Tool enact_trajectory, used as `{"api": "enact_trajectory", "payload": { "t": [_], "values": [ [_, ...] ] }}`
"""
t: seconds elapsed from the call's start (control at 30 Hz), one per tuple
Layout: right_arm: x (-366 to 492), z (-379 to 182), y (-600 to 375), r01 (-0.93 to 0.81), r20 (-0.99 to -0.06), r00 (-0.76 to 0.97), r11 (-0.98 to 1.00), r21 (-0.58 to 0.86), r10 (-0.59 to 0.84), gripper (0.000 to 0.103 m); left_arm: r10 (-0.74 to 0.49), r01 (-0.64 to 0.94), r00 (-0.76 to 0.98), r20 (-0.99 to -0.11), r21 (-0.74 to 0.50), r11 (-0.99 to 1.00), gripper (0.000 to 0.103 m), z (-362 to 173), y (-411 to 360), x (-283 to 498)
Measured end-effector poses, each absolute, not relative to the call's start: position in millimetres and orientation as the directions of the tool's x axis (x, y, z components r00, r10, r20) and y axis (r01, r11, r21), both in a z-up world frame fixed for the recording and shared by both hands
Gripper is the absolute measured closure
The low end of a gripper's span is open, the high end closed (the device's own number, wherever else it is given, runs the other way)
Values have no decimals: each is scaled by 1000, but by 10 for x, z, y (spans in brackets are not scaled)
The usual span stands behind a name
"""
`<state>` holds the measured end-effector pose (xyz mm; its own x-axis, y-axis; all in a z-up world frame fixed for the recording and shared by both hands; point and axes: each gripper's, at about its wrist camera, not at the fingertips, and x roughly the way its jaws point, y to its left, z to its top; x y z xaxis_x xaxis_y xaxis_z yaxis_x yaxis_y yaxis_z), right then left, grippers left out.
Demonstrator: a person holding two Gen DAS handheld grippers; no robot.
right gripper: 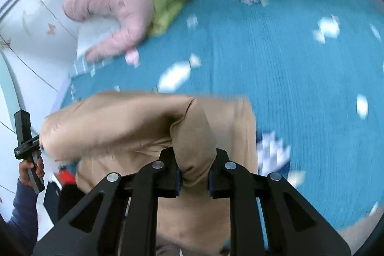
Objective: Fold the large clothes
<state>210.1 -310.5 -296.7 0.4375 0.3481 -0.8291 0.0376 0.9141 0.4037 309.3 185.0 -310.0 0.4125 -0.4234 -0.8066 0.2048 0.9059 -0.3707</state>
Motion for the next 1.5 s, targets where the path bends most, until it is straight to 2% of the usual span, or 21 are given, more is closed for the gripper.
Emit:
{"api": "enact_trajectory", "payload": {
  "t": [0.17,0.27,0.3,0.33,0.4,0.47,0.6,0.7,0.73,0.8,0.83,0.87,0.93,1.0,1.07,1.17,1.3,1.4,1.5],
  "values": [
    [1676,-3419,-3024,110,-873,340,907,407,350,85,-363,169,344,-866,-323,931,75,-3539,1827,2713],
    [1588,-3402,-3028,140,-875,326,897,419,357,81,-327,173,357,-875,-282,944,70,-3502,1823,2572],
    [1576,-3350,-3015,131,-877,316,899,418,362,80,-321,165,359,-876,-279,946,60,-3457,1844,2536],
    [1559,-3306,-2998,125,-881,308,903,411,358,76,-312,147,361,-879,-277,950,41,-3401,1885,2501],
    [1510,-3178,-2983,112,-894,290,915,386,342,68,-260,94,388,-884,-242,966,27,-3237,2005,2435],
    [1445,-3066,-2998,104,-899,299,926,364,320,47,-230,94,408,-883,-210,973,25,-3106,2060,2390],
    [1297,-2845,-3115,134,-898,324,925,355,297,46,-153,55,447,-881,-143,988,21,-2821,2094,2295],
    [1211,-2583,-3162,146,-852,408,898,416,328,46,-163,52,493,-855,-158,986,20,-2624,2033,2240],
    [1208,-2532,-3157,147,-837,435,891,430,332,46,-172,55,508,-844,-167,984,16,-2578,1993,2242],
    [1326,-2468,-3055,122,-800,479,875,469,362,61,-206,83,517,-831,-190,978,15,-2565,1833,2338],
    [1385,-2497,-3017,127,-798,476,869,479,370,79,-216,92,506,-835,-196,976,15,-2612,1754,2397],
    [1491,-2590,-2939,132,-788,463,848,514,406,87,-232,104,486,-843,-208,973,15,-2681,1667,2465],
    [1692,-2890,-2745,144,-792,403,822,551,460,92,-237,97,417,-878,-216,972,15,-2975,1517,2611],
    [1814,-3210,-2614,170,-854,306,859,483,420,94,-196,75,335,-922,-182,980,15,-3326,1400,2683],
    [1857,-3684,-2596,218,-930,185,910,353,316,103,-155,57,293,-943,-144,988,15,-3586,1348,2682],
    [1803,-4006,-2809,293,-913,190,867,403,360,103,-172,34,267,-948,-169,985,14,-3801,1375,2656],
    [1831,-3896,-2779,274,-926,192,888,370,326,103,-186,52,275,-943,-179,983,13,-3810,1400,2654],
    [1907,-3572,-2626,225,-925,230,909,352,301,101,-221,40,298,-928,-220,975,14,-3691,1511,2665],
    [2081,-3251,-2311,131,-878,305,897,423,369,101,-266,11,351,-898,-280,960,14,-3505,1668,2617]
  ]
}}
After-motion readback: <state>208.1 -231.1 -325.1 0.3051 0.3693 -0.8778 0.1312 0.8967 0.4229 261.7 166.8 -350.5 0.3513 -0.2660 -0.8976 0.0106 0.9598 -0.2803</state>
